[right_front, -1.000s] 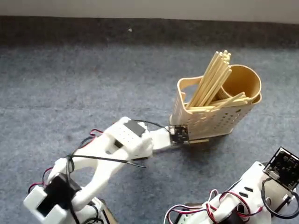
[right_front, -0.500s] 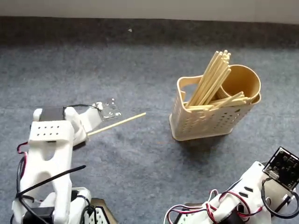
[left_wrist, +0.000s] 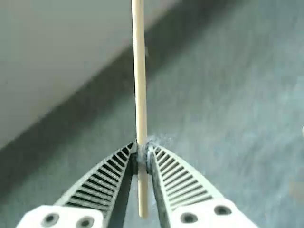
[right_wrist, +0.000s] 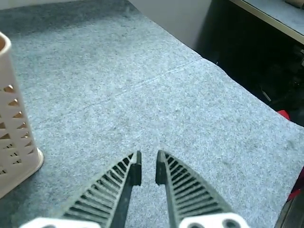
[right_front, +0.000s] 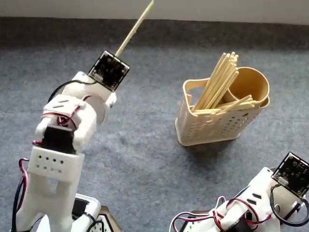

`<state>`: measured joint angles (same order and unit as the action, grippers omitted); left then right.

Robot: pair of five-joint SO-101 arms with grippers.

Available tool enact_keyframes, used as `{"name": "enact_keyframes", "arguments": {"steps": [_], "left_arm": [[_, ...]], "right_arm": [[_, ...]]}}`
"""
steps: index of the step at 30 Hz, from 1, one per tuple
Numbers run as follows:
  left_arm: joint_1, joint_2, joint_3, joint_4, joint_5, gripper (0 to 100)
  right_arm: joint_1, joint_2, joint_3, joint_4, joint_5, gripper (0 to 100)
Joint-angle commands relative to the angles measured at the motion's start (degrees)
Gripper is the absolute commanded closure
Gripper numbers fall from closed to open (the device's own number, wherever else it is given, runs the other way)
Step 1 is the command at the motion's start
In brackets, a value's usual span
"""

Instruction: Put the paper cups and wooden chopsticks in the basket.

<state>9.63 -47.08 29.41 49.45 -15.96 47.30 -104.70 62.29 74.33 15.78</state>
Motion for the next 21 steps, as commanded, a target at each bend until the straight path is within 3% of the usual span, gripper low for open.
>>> {"name": "enact_keyframes", "arguments": {"steps": [1,8,15,21], "left_arm": [[13.5,-1.7,-8.4,-14.3,12.0,99],[20.4,3.0,-15.9,-19.1,30.2,99],[30.9,4.4,-5.0,-27.0,30.6,99],[33.0,5.1,3.3,-33.0,30.6,99]], "right_arm": [[0.1,-0.3,-0.1,-0.4,0.5,93.0],[0.1,-0.3,0.0,-0.4,0.5,93.0],[0.2,-0.3,0.0,-0.4,0.5,93.0],[0.2,-0.3,0.0,-0.4,0.5,93.0]]}}
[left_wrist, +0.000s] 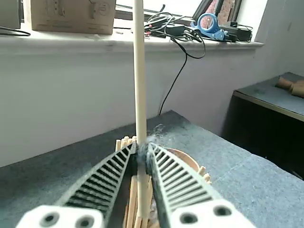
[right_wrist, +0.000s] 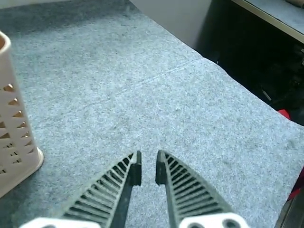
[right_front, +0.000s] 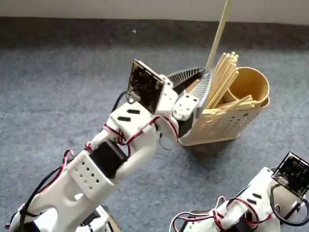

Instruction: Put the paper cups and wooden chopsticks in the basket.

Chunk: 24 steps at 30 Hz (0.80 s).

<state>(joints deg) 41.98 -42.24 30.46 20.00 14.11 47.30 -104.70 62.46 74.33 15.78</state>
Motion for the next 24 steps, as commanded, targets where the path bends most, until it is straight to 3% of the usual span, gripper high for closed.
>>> {"name": "enact_keyframes", "arguments": {"steps": [1,12,24], "left_arm": [[0.7,0.7,3.3,-4.8,0.4,99],[-1.0,20.0,-0.7,-9.6,0.3,99],[-1.4,16.9,0.7,-9.5,0.2,92]], "right_arm": [[0.2,-0.3,-0.2,-0.4,0.5,93.0],[0.5,-0.3,-0.2,-0.4,0.4,93.0],[0.2,-0.3,-0.2,-0.4,0.4,93.0]]}}
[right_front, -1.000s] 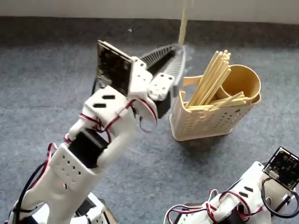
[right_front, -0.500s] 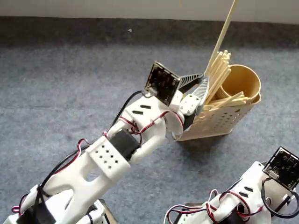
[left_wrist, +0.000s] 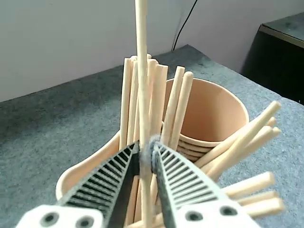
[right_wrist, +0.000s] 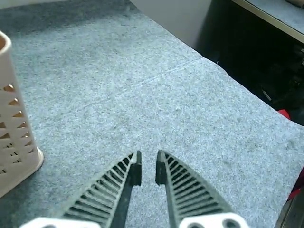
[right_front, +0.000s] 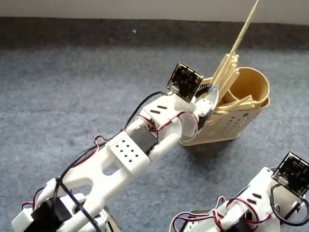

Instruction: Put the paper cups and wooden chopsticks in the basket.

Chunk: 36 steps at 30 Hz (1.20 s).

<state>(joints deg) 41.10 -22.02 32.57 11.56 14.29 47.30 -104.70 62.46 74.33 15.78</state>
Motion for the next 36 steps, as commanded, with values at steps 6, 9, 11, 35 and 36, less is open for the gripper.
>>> {"name": "enact_keyframes", "arguments": {"steps": [6,9,11,35,36], "left_arm": [[-3.6,-7.4,-1.3,-1.0,-0.1,92],[-6.3,-10.2,-1.3,0.0,-2.7,92],[-7.1,-11.8,-1.6,2.5,-5.5,92],[-39.6,-73.2,28.4,39.4,-25.5,99],[-39.3,-76.9,32.7,39.4,-27.4,99]], "right_arm": [[0.2,-0.3,-0.2,-0.4,0.4,93.0],[0.2,-0.3,-0.2,-0.4,0.4,93.0],[0.2,-0.3,-0.2,-0.4,0.4,93.0],[-47.0,-0.3,4.3,1.0,0.0,93.5],[-46.7,-0.2,5.1,0.8,0.0,93.5]]}}
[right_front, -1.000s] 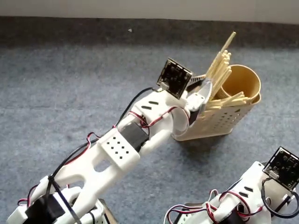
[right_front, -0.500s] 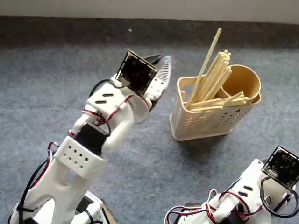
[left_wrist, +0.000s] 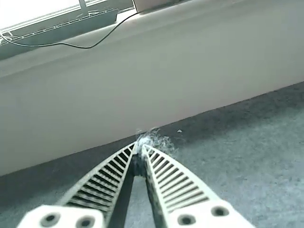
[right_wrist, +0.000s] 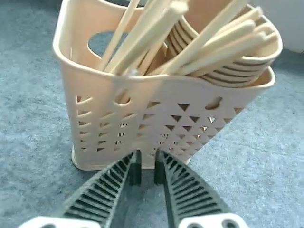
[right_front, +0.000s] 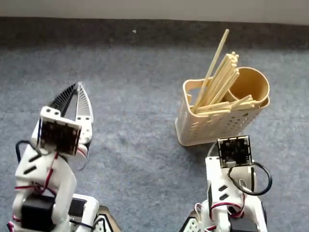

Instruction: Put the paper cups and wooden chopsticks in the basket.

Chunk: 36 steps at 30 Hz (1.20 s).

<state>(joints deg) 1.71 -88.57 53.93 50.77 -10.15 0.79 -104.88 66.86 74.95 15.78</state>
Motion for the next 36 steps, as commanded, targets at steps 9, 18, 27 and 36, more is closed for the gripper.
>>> {"name": "enact_keyframes", "arguments": {"steps": [9,18,27,36], "left_arm": [[-1.1,-13.9,29.2,-1.1,-6.8,99],[-1.5,-13.8,43.3,-7.5,-6.9,99],[-2.7,-13.7,43.3,10.3,-6.9,99],[-2.6,-13.9,43.3,26.0,-6.9,99]], "right_arm": [[0.0,-0.2,14.2,-8.0,-10.2,99.4],[2.4,-0.2,32.0,-14.6,-13.4,99.4],[9.7,0.0,37.3,-11.6,-13.4,99.3],[11.0,-0.1,37.2,-3.6,-13.4,99.3]]}}
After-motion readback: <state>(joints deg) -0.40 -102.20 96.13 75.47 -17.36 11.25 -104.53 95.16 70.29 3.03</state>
